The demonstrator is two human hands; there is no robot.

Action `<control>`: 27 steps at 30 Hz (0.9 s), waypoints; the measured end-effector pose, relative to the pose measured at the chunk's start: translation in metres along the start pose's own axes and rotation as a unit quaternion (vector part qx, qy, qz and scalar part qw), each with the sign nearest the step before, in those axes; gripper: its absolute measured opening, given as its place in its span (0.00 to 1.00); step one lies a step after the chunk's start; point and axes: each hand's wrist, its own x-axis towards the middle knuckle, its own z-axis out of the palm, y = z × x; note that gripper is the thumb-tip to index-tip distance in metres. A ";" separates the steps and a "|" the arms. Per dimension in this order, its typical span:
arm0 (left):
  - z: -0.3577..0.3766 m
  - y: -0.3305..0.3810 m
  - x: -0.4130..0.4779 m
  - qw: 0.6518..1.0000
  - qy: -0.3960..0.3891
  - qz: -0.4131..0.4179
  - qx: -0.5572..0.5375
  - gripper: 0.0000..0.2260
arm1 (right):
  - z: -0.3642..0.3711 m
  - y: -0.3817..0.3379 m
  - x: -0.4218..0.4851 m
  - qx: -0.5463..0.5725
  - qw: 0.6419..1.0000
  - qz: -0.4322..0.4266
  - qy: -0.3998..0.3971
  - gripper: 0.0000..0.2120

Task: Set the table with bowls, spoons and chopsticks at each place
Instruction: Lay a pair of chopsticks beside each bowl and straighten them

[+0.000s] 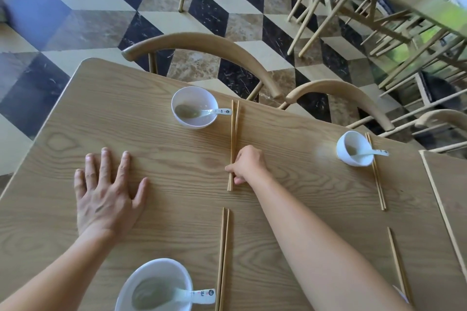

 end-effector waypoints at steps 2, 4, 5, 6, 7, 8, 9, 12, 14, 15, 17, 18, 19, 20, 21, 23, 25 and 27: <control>0.000 0.000 0.000 1.000 0.002 0.000 -0.003 0.36 | 0.002 0.006 0.001 0.029 1.000 -0.004 0.011 0.11; 0.000 0.000 0.000 1.000 0.004 0.001 -0.003 0.36 | 0.003 0.013 0.003 0.044 0.999 -0.011 0.026 0.12; 0.000 0.000 0.000 1.000 0.005 0.001 -0.004 0.36 | 0.005 0.014 0.003 0.047 0.998 -0.014 0.033 0.12; 0.001 0.000 0.000 1.000 0.006 0.001 -0.004 0.36 | 0.006 0.015 0.003 0.048 0.998 -0.015 0.040 0.13; 0.001 0.000 0.000 1.000 0.007 0.001 -0.006 0.35 | 0.008 0.016 0.003 0.045 0.998 -0.016 0.048 0.15; 0.000 0.000 0.000 1.000 0.008 0.001 -0.008 0.35 | 0.008 0.017 0.003 0.040 0.998 -0.016 0.053 0.17; 0.000 0.000 0.000 1.000 0.009 0.001 -0.009 0.35 | 0.009 0.017 0.003 0.048 0.997 -0.017 0.051 0.17; 0.000 0.000 -0.001 1.000 0.012 0.000 -0.005 0.36 | 0.008 0.021 0.005 0.096 0.994 -0.026 0.050 0.15; -0.001 0.001 -0.001 1.000 0.009 0.000 -0.008 0.36 | 0.006 0.021 0.006 0.104 0.993 -0.023 0.055 0.12; -0.001 0.001 -0.001 1.000 0.009 0.000 -0.010 0.36 | 0.007 0.020 0.007 0.116 0.992 -0.018 0.053 0.12; -0.001 0.001 -0.001 1.000 0.011 -0.002 -0.012 0.36 | 0.008 0.020 0.010 0.129 0.991 -0.010 0.043 0.13; -0.002 0.001 -0.001 1.000 0.011 -0.003 -0.013 0.36 | 0.007 0.020 0.010 0.133 0.990 -0.008 0.039 0.13; -0.002 0.001 -0.001 1.000 0.012 -0.004 -0.013 0.36 | 0.006 0.020 0.012 0.133 0.991 -0.006 0.031 0.13; -0.002 0.001 -0.001 1.000 0.012 -0.004 -0.013 0.36 | 0.004 0.019 0.012 0.136 0.990 -0.003 0.024 0.14; -0.001 0.001 -0.001 1.000 0.013 -0.004 -0.012 0.36 | 0.002 0.019 0.014 0.140 0.990 0.003 0.018 0.14; -0.001 0.001 -0.001 1.000 0.013 -0.003 -0.011 0.36 | 0.001 0.019 0.018 0.138 0.990 0.017 0.013 0.13; -0.001 0.001 0.000 1.000 0.015 -0.003 -0.014 0.36 | 0.000 0.018 0.018 0.119 0.992 0.028 0.017 0.07; -0.002 0.002 0.000 1.000 0.015 -0.002 -0.014 0.36 | -0.002 0.018 0.019 0.117 0.993 0.028 0.020 0.08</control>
